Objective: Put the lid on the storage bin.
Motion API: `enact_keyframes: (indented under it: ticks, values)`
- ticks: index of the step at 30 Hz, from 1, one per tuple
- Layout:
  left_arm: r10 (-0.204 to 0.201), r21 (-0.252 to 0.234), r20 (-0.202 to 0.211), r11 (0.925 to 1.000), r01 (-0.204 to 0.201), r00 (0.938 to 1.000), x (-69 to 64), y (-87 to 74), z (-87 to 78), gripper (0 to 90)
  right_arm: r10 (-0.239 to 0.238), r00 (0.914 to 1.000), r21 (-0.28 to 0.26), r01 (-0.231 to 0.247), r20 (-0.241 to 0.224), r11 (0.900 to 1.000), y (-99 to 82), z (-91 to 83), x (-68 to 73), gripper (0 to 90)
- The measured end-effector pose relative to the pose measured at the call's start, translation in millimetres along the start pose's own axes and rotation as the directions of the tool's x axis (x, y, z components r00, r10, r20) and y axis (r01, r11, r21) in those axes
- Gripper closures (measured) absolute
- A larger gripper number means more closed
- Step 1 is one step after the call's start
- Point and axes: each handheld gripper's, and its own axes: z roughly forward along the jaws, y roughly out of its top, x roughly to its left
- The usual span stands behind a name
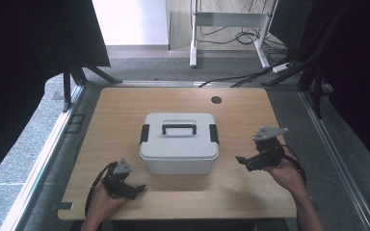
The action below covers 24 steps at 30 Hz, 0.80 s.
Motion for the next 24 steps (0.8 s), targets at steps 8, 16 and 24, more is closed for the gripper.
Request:
enact_keyframes:
  ticks: [8, 16, 24]
  values:
    - [-0.002, 0.0, -0.001, 1.0, 0.002, 1.0, -0.3, -0.1, 0.0, 0.0, 0.013, 0.9999, -0.001, -0.013, -0.003, 0.9999, -19.2, 19.7, 15.4, 0.0]
    - [-0.004, 0.0, -0.003, 1.0, 0.004, 1.0, -0.5, -0.2, -0.2, 0.0, 0.019, 0.9997, -0.004, -0.019, -0.018, 0.9998, -35.4, 39.7, 28.5, 0.0]
    - [-0.006, 0.0, -0.005, 1.0, 0.006, 1.0, -0.7, -0.3, -0.3, 0.0, 0.052, 0.9984, -0.01, -0.052, -0.022, 0.9986, -53.3, 59.8, 38.0, 0.5]
